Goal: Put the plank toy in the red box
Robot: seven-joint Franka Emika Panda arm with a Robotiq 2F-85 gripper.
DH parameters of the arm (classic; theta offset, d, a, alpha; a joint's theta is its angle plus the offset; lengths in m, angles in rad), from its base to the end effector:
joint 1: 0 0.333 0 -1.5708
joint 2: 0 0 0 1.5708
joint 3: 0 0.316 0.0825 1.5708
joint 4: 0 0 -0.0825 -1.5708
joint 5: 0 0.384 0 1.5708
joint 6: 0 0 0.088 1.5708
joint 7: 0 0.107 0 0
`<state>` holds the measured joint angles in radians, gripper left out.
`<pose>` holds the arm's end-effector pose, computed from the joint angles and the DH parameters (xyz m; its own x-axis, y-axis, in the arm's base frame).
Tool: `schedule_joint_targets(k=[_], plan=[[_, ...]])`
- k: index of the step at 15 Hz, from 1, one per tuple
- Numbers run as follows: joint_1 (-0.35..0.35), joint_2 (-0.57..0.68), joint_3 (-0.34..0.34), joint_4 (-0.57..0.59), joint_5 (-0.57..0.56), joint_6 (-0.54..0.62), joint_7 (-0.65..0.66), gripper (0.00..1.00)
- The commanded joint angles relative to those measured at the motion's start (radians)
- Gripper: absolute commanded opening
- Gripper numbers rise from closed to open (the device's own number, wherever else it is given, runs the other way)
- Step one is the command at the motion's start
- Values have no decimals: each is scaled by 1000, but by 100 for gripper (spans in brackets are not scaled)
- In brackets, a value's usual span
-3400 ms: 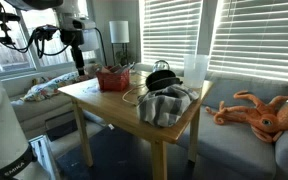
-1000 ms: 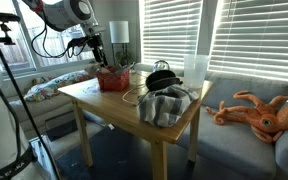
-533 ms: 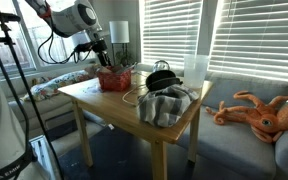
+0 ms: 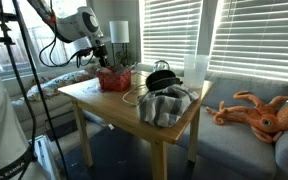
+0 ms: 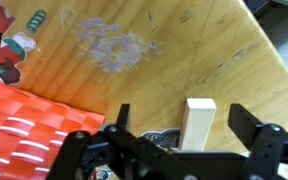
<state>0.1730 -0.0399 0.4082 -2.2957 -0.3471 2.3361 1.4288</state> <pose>0.4344 0.2793 0.3725 0.7839 -0.5539 0.2806 -0.5767 -0.8169 -0.0016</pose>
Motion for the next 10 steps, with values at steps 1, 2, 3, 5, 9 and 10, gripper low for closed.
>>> schedule_joint_targets(k=[1,2,3,5,9,10], plan=[[42,44,-41,29,-39,19,40,79],[47,50,-49,32,-45,22,47,75],[51,56,-56,35,-44,27,48,70],[58,66,-70,42,-48,35,55,54],[69,76,-88,54,-49,41,59,28],[70,76,-90,56,-48,41,57,20]])
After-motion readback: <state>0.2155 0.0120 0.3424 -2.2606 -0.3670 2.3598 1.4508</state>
